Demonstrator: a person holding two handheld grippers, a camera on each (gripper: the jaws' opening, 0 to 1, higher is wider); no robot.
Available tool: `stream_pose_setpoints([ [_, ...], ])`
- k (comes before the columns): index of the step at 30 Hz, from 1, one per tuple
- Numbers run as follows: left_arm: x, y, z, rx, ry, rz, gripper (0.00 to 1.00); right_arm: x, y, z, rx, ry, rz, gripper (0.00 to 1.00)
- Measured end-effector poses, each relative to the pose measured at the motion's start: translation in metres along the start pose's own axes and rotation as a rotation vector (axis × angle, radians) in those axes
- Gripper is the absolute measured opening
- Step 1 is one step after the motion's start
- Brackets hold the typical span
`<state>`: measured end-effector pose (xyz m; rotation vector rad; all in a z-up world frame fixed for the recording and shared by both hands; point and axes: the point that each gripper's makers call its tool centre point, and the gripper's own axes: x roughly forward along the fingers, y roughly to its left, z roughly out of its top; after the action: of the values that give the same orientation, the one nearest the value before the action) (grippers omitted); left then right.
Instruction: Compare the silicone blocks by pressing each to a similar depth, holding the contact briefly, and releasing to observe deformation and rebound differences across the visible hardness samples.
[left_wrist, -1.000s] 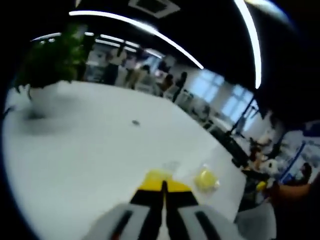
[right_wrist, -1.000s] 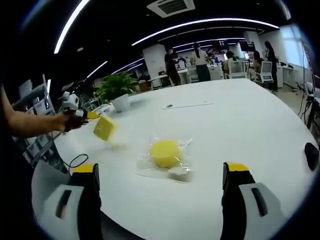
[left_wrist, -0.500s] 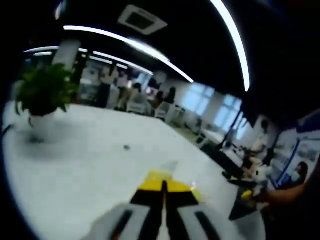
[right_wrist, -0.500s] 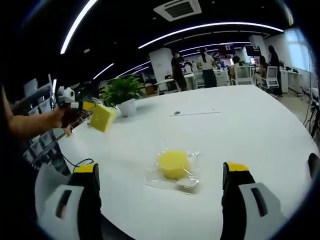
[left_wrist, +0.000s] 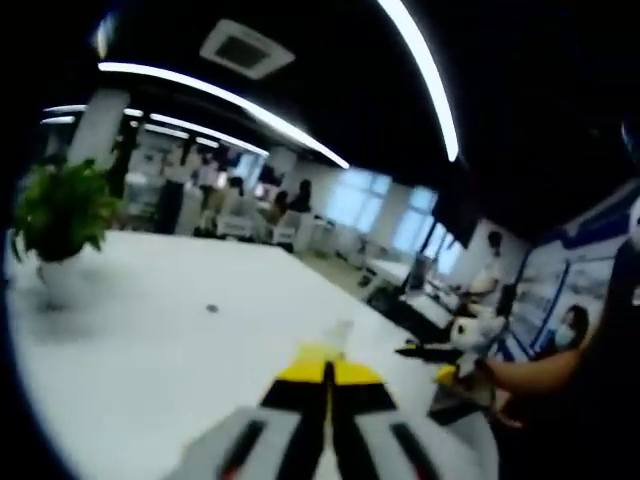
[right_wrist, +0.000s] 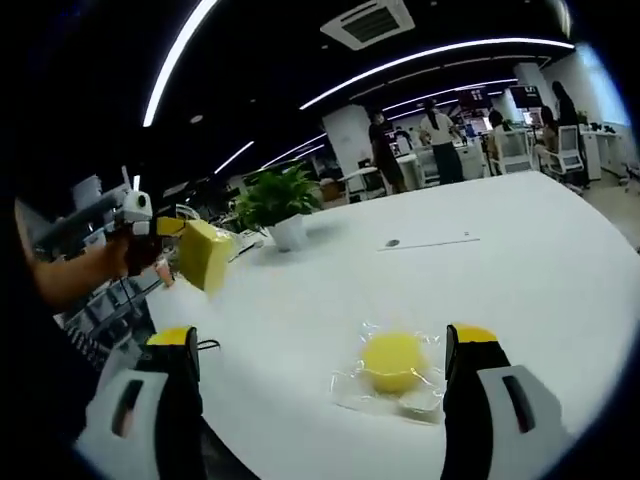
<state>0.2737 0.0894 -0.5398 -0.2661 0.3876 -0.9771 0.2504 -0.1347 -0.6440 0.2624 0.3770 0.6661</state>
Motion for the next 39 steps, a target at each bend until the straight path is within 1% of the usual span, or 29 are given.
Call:
stream_pose_setpoints([
  [2, -0.001, -0.013, -0.002, 0.008, -0.006, -0.020, 0.00, 0.005, 0.012, -0.001, -0.004, 0.015, 0.046, 0.96],
  [3, -0.001, -0.019, -0.003, 0.014, -0.003, -0.046, 0.00, 0.009, 0.022, -0.001, -0.019, 0.024, 0.079, 0.96],
  [5, -0.002, -0.029, -0.003, 0.029, -0.013, -0.061, 0.00, 0.015, 0.041, 0.000, -0.024, 0.032, 0.147, 0.96],
  [6, -0.002, -0.036, -0.004, 0.026, -0.010, -0.085, 0.00, 0.017, 0.050, 0.001, -0.023, 0.034, 0.178, 0.96],
  [7, -0.003, -0.046, -0.005, 0.047, -0.010, -0.123, 0.00, 0.020, 0.061, 0.004, -0.025, 0.040, 0.220, 0.96],
  [9, -0.002, -0.052, -0.005, 0.049, -0.010, -0.137, 0.00, 0.025, 0.080, 0.012, -0.032, 0.026, 0.289, 0.96],
  [10, -0.002, -0.062, -0.008, 0.046, 0.000, -0.170, 0.00, 0.027, 0.087, 0.015, -0.037, 0.024, 0.315, 0.96],
  [11, -0.001, -0.066, -0.008, 0.056, 0.001, -0.180, 0.00, 0.029, 0.097, 0.019, -0.042, 0.025, 0.349, 0.96],
  [12, 0.001, -0.070, -0.009, 0.048, 0.006, -0.193, 0.00, 0.030, 0.103, 0.022, -0.045, 0.024, 0.371, 0.96],
  [13, 0.001, -0.077, -0.012, 0.040, 0.021, -0.222, 0.00, 0.032, 0.109, 0.023, -0.047, 0.028, 0.395, 0.96],
  [14, 0.002, -0.080, -0.012, 0.054, 0.021, -0.224, 0.00, 0.035, 0.116, 0.025, -0.048, 0.030, 0.415, 0.96],
  [15, 0.003, -0.082, -0.012, 0.062, 0.017, -0.219, 0.00, 0.036, 0.119, 0.027, -0.050, 0.028, 0.425, 0.96],
  [17, 0.004, -0.088, -0.013, 0.059, 0.018, -0.242, 0.00, 0.040, 0.126, 0.030, -0.056, 0.017, 0.445, 0.96],
  [18, 0.005, -0.090, -0.012, 0.059, 0.015, -0.243, 0.00, 0.040, 0.131, 0.032, -0.055, 0.015, 0.474, 0.91],
  [19, 0.004, -0.092, -0.012, 0.054, 0.017, -0.258, 0.00, 0.040, 0.135, 0.033, -0.052, 0.010, 0.498, 0.87],
  [21, 0.004, -0.094, -0.012, 0.059, 0.017, -0.263, 0.00, 0.040, 0.144, 0.037, -0.042, -0.013, 0.541, 0.81],
  [23, 0.004, -0.098, -0.010, 0.062, 0.019, -0.277, 0.00, 0.041, 0.147, 0.036, -0.050, -0.017, 0.551, 0.77],
  [24, 0.004, -0.100, -0.009, 0.061, 0.015, -0.281, 0.00, 0.042, 0.149, 0.034, -0.044, -0.015, 0.568, 0.74],
  [26, 0.002, -0.104, -0.004, 0.052, 0.002, -0.301, 0.00, 0.039, 0.158, 0.037, 0.003, -0.031, 0.618, 0.67],
  [27, 0.002, -0.104, -0.003, 0.050, 0.000, -0.303, 0.00, 0.038, 0.162, 0.041, 0.018, -0.057, 0.642, 0.64],
  [29, 0.001, -0.107, 0.002, 0.045, -0.014, -0.318, 0.00, 0.038, 0.163, 0.041, 0.012, -0.059, 0.643, 0.61],
  [32, 0.000, -0.113, 0.009, 0.038, -0.031, -0.335, 0.00, 0.038, 0.166, 0.040, 0.021, -0.061, 0.654, 0.62],
  [34, 0.000, -0.115, 0.011, 0.046, -0.035, -0.336, 0.00, 0.036, 0.169, 0.041, 0.025, -0.065, 0.671, 0.59],
  [35, 0.000, -0.116, 0.011, 0.049, -0.033, -0.337, 0.00, 0.036, 0.170, 0.042, 0.026, -0.069, 0.677, 0.57],
  [39, 0.000, -0.119, 0.014, 0.054, -0.037, -0.344, 0.00, 0.031, 0.179, 0.046, 0.033, -0.083, 0.712, 0.44],
])
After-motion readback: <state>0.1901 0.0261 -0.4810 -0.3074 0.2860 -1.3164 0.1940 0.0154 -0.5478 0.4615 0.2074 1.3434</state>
